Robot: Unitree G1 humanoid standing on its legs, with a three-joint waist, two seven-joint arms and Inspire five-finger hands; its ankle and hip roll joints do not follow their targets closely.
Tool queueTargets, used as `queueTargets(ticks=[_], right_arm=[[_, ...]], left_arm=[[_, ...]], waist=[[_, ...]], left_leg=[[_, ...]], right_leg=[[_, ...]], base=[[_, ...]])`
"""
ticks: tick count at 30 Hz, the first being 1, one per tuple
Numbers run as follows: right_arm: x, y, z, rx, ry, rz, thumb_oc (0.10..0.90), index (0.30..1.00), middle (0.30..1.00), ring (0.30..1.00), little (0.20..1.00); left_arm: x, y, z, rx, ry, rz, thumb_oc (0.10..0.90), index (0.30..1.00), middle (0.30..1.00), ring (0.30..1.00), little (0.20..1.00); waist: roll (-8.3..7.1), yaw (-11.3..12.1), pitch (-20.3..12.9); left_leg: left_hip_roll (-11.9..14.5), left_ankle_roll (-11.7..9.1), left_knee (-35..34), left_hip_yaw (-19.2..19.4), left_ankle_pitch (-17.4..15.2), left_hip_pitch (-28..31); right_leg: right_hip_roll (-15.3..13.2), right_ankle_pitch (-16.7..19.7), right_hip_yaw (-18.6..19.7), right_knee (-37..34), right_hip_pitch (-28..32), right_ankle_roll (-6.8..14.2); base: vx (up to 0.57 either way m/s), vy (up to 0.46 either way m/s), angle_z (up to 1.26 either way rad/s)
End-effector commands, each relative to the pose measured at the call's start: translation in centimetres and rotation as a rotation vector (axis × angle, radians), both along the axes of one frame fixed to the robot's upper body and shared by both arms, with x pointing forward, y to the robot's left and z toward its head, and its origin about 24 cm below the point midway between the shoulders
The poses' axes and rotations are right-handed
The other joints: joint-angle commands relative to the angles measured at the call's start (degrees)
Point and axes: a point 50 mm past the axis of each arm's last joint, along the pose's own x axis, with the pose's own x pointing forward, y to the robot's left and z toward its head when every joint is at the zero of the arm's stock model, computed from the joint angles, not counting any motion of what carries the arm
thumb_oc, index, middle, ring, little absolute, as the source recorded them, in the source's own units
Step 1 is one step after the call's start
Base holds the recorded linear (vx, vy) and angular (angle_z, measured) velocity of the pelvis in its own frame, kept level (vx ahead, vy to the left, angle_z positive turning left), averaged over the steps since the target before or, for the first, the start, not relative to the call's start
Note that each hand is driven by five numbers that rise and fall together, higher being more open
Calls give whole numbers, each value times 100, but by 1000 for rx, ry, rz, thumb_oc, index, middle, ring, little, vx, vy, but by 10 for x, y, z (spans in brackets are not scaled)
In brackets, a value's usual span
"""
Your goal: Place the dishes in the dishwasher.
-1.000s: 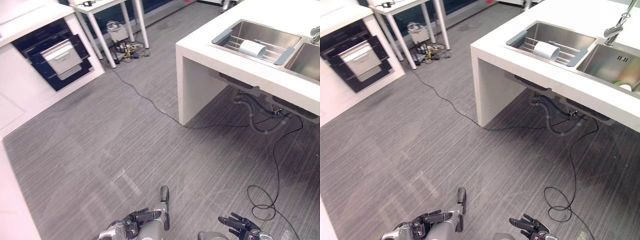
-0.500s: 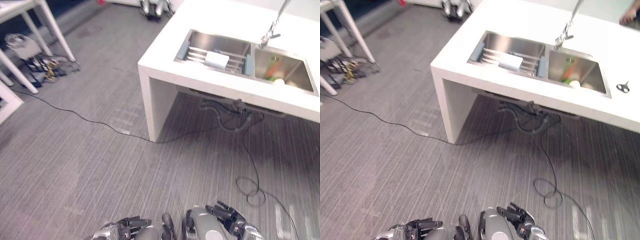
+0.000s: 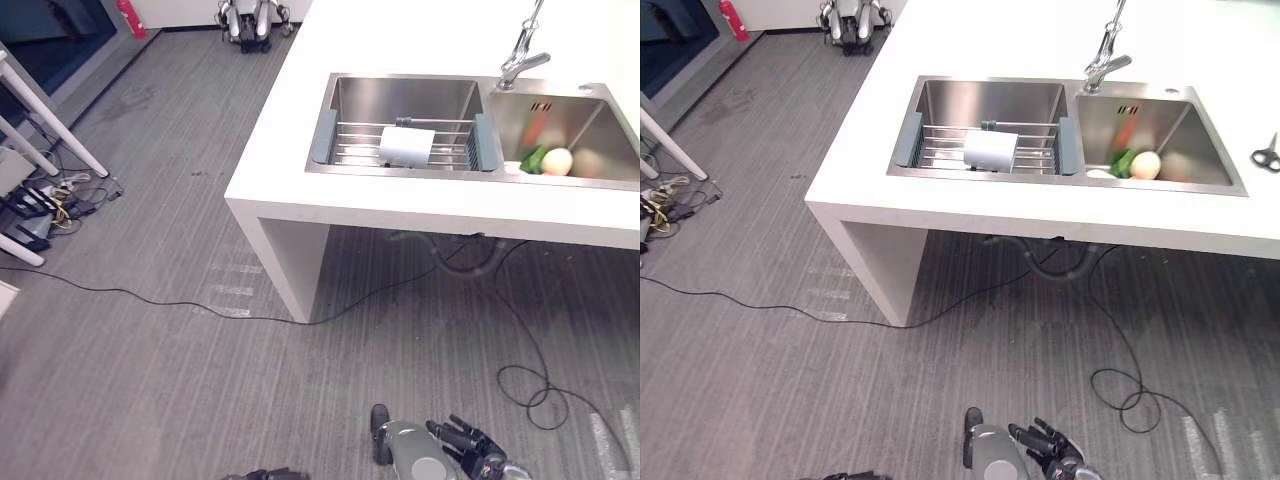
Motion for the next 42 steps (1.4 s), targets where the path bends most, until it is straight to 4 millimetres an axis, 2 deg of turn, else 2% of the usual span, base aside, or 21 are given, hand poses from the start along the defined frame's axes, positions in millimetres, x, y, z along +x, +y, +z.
queueTargets(ticks=[1,2,4,6,8,9,10,11,12,16,21,24,25,26,28,30,32,34,35,38,42], right_arm=[[-7,-23,6,-42,-37,-45,800,900,900,900,900],[-5,-23,7,-41,-41,-46,800,900,900,900,900],[-1,-22,8,-37,-40,-31,800,900,900,900,900],[-1,-20,7,-38,-24,-18,800,900,900,900,900],[-3,-18,5,-35,-2,-14,800,900,900,900,900],[-6,-17,4,-33,12,-20,800,900,900,900,900],[-7,-17,3,-33,15,-23,800,900,900,900,900],[-8,-17,3,-30,16,-38,800,900,900,900,900],[-9,-17,3,-28,18,-45,800,900,900,900,900],[-12,-13,0,-22,35,-32,800,900,900,900,900],[-17,-8,-3,-31,63,-4,800,900,900,900,900],[-13,-5,-3,-39,53,11,800,900,900,900,900],[-8,-1,-3,-43,41,16,800,900,900,900,900],[-3,0,-1,-45,14,-6,800,900,900,900,900],[4,0,2,-34,-32,-19,800,900,900,900,900],[11,1,5,-40,-60,13,800,900,900,900,900],[17,3,7,-54,-78,59,800,900,900,900,900],[15,5,6,-46,-79,23,800,900,900,900,900],[15,6,5,-37,-79,9,800,900,900,900,900],[10,7,3,-16,-63,-7,800,900,900,900,900],[1,4,0,-18,-42,-51,800,900,900,900,900]], left_arm=[[1,7,1,34,-13,-63,800,900,900,900,900],[1,6,1,34,-16,-66,800,900,900,900,900],[1,7,1,36,-17,-60,800,900,900,900,900],[0,7,1,37,-5,-54,800,900,900,900,900],[-4,5,0,40,13,-61,800,900,900,900,900],[-6,4,-1,45,30,-78,800,900,900,900,900],[-7,4,-1,47,37,-84,800,900,900,900,900],[-7,5,-1,53,50,-99,800,900,900,900,900],[-9,6,-1,55,59,-106,800,900,900,900,900],[-15,6,-2,57,80,-103,800,900,900,900,900],[-5,14,1,63,17,-28,800,900,900,900,900],[7,17,4,64,-46,-16,800,900,900,900,900],[11,17,5,61,-60,-13,800,900,900,900,900],[14,17,6,67,-69,-20,800,900,900,900,900],[14,17,6,76,-66,-19,800,900,900,900,900],[14,18,6,79,-53,2,800,900,900,900,900],[13,20,6,72,-34,10,800,900,900,900,900],[4,24,5,79,-16,20,800,900,900,900,900],[3,25,5,81,-12,25,800,900,900,900,900],[-7,27,3,83,15,53,800,900,900,900,900],[-18,25,0,62,55,82,800,900,900,900,900]], waist=[[-240,96,183],[-238,129,199],[-245,206,246],[-218,302,305],[-102,440,348],[-69,503,385],[-75,508,398],[-67,470,373],[-82,459,375],[-14,431,268],[40,386,113],[91,416,-11],[115,479,-65],[147,532,-69],[170,510,-41],[206,445,13],[263,417,48],[270,370,64],[268,373,65],[111,453,-89],[-96,489,-255]], left_leg=[[291,363,-342,-283,-156,-707],[178,427,-510,-314,-218,-809],[-61,586,-1391,-340,-285,-891],[-199,547,-2242,-546,-119,-1140],[-166,406,-2242,-789,19,-1859],[-68,342,-2242,-765,215,-2168],[-13,344,-2242,-648,273,-2248],[139,374,-2242,-375,235,-2208],[150,385,-2242,-319,211,-2156],[107,448,-2242,-417,-63,-1987],[37,580,-2242,-467,-329,-1790],[0,663,-2242,-531,-461,-1741],[34,717,-2242,-460,-529,-1720],[83,767,-2242,-388,-615,-1644],[71,855,-2242,-393,-704,-1573],[48,904,-2242,-472,-775,-1476],[90,841,-2242,-574,-777,-1401],[181,793,-2242,-664,-878,-1280],[217,767,-2242,-653,-875,-1269],[382,653,-2242,-519,-806,-1345],[724,365,-2242,-390,-713,-1294]], right_leg=[[-509,-518,240,297,-38,768],[-484,-549,304,297,12,783],[-415,-626,463,297,121,851],[-318,-726,570,297,213,907],[-125,-844,644,297,306,920],[-63,-919,642,297,415,892],[-80,-947,624,297,454,876],[-115,-1011,555,297,481,880],[-154,-1036,543,297,532,892],[-130,-1088,574,297,554,941],[-98,-1042,536,297,502,963],[-97,-998,440,297,430,997],[-60,-1052,243,297,536,994],[29,-950,14,297,702,1007],[46,-823,38,839,446,1061],[-109,-765,99,1242,107,1095],[-415,-709,5,665,112,1127],[-839,-100,253,298,-100,1326],[-854,-189,252,297,-70,1337],[-1007,-407,127,297,-119,1453],[-1013,-672,57,297,-30,1468]], base=[[120,-22,-14],[200,9,-22],[221,64,-39],[218,91,-44],[231,93,-42],[235,80,-34],[222,124,-28],[153,136,-51],[187,213,-58],[160,152,-56],[124,115,-18],[65,101,-1],[104,110,-36],[106,106,-34],[24,29,-16],[-44,-44,-24],[-30,-159,-10],[5,-236,0],[-12,-299,5],[-3,-280,17],[29,-302,4]])
